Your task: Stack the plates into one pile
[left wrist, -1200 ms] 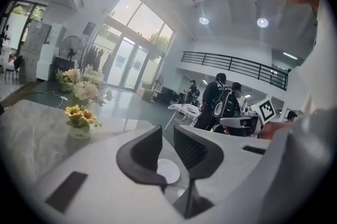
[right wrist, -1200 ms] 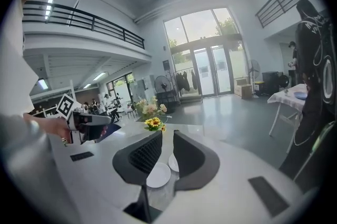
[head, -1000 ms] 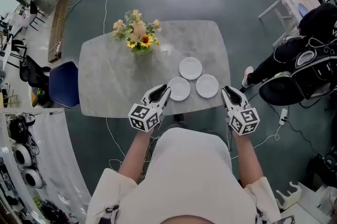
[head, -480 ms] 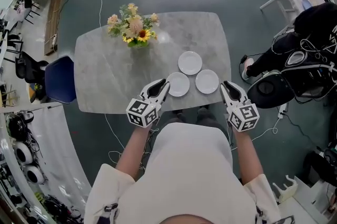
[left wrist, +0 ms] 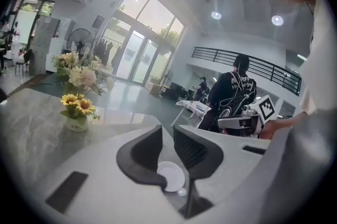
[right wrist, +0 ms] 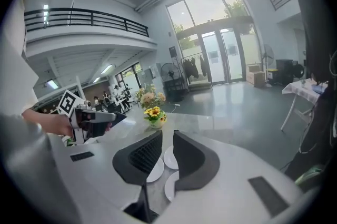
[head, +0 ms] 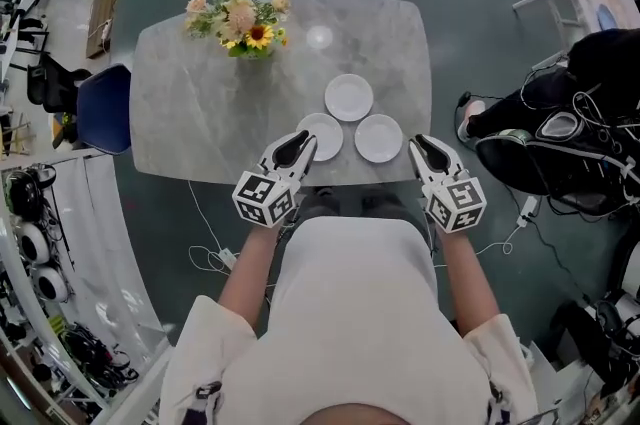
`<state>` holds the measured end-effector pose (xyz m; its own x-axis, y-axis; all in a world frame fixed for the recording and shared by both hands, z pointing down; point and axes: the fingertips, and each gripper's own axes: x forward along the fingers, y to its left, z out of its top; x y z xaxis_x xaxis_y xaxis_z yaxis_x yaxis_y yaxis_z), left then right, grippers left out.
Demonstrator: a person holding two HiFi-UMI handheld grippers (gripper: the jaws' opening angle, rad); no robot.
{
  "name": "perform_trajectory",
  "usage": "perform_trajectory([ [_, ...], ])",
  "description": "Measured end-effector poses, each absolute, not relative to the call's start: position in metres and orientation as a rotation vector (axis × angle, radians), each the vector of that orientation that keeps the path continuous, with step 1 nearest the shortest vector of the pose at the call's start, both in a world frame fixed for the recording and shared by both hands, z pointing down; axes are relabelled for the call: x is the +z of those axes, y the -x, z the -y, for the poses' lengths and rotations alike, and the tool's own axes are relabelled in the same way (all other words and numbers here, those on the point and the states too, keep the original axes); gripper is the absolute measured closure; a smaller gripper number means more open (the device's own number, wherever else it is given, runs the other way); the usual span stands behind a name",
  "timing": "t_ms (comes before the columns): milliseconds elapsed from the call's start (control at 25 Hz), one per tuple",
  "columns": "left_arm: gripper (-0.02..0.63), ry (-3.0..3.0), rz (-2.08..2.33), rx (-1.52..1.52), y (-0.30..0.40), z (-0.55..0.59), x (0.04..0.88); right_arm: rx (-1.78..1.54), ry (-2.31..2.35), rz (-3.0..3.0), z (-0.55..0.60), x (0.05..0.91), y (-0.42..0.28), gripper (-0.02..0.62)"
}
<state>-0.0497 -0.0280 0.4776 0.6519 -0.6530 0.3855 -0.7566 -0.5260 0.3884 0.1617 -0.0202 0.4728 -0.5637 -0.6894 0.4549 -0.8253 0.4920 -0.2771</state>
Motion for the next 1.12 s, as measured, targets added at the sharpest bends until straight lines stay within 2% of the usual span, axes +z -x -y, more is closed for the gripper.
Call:
perform_trajectory([
  [600, 0.532, -2.178, 1.073, 0.415, -0.021, 0.010, 0.570, 0.843, -1.031, 2.397, 0.031, 0.565, -0.188, 0.511],
  [1120, 0.531, -1.965, 1.022, 0.563, -0.047, -0.004, 0.697, 0.979, -0.877, 2.275, 0.027, 0.666, -0.199, 0.511],
])
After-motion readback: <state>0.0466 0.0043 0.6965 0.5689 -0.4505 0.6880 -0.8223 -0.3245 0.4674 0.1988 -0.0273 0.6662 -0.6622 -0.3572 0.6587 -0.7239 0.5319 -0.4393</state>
